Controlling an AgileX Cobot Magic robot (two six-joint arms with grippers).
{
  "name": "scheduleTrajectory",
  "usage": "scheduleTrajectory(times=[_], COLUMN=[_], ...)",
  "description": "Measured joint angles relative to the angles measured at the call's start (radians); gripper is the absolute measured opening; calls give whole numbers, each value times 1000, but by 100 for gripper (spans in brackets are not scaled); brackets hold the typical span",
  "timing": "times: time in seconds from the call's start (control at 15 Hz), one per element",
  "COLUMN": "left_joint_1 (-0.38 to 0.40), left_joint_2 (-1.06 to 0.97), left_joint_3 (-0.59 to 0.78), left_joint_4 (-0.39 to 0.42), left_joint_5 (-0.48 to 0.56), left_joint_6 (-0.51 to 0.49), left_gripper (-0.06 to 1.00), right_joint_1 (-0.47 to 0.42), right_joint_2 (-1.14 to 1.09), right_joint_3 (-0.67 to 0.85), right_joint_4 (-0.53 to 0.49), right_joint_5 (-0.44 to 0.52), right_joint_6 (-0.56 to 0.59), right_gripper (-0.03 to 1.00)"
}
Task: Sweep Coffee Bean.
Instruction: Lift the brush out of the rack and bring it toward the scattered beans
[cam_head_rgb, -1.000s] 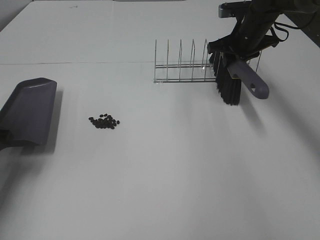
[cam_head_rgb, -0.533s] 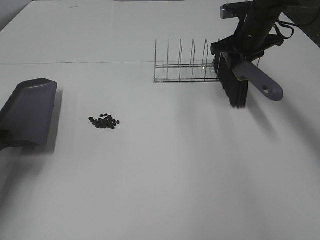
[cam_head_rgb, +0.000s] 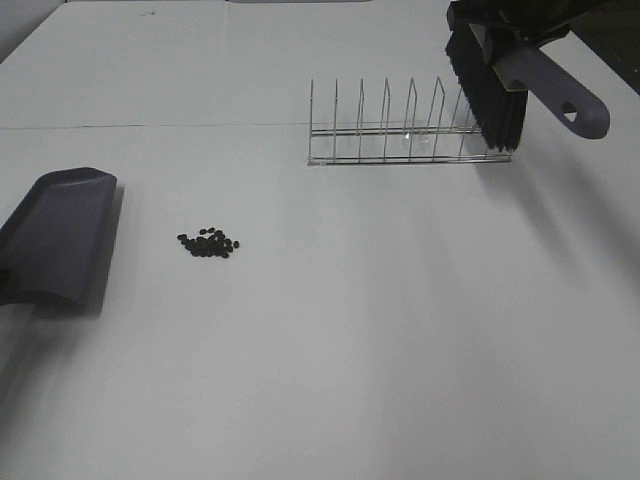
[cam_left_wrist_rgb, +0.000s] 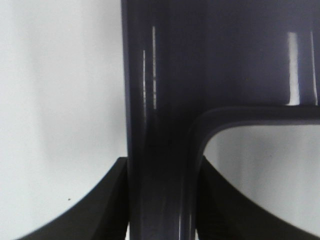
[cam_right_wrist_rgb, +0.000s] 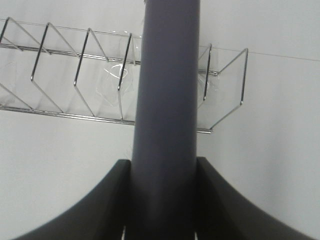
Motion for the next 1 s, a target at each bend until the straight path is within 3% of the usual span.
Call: scheduleTrajectory(times=[0.27, 0.33, 0.47, 0.87, 1.0], left_joint_1=[-17, -83, -145, -204, -229], left_joint_2=[0, 0, 0, 146, 174], left_joint_3=[0, 0, -3, -121, -149], left_joint_4=[116, 182, 232, 276, 276], left_joint_5=[27, 26, 17, 106, 114], left_joint_6=[-85, -140, -214, -255, -256], left_gripper=[33, 33, 33, 33, 33], right_joint_1=[35, 71, 107, 290, 352], right_joint_2=[-116, -179, -196, -145, -78], right_joint_3=[180, 323, 408, 436, 406], right_joint_4=[-104, -127, -161, -411, -433], right_joint_5=[-24, -67, -74, -46, -11], right_joint_6=[55, 79, 86, 207, 212], right_gripper=[37, 37, 37, 37, 37])
